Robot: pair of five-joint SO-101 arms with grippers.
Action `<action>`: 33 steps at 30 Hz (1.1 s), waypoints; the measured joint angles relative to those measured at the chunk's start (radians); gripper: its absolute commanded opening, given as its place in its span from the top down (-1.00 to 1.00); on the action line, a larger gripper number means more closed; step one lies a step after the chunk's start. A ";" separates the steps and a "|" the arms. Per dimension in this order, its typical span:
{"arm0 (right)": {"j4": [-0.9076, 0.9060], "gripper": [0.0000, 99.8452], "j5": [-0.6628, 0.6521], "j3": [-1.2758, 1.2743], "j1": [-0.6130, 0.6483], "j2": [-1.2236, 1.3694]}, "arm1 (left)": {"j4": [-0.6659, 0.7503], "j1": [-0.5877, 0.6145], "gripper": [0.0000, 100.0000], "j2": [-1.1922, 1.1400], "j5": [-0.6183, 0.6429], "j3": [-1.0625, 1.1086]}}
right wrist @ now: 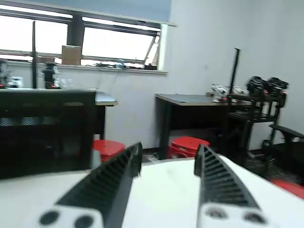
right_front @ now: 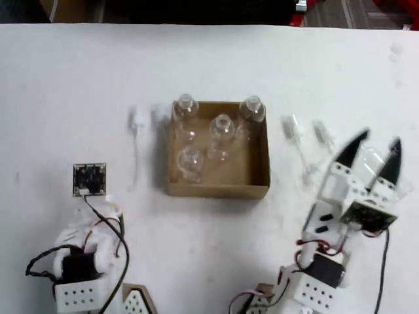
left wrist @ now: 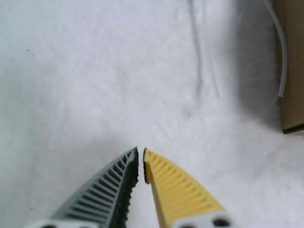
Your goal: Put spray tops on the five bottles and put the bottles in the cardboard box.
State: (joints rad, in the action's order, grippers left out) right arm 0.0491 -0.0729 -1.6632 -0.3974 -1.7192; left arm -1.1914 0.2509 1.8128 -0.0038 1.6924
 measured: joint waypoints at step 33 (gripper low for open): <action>-0.717 0.69 -0.324 0.272 -0.245 0.037 | 0.000 0.000 0.95 0.000 0.000 0.000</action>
State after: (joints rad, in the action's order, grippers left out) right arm -0.6674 -0.3966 -1.3917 -0.6429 -1.6824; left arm -1.1914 0.2509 1.8128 -0.0038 1.6924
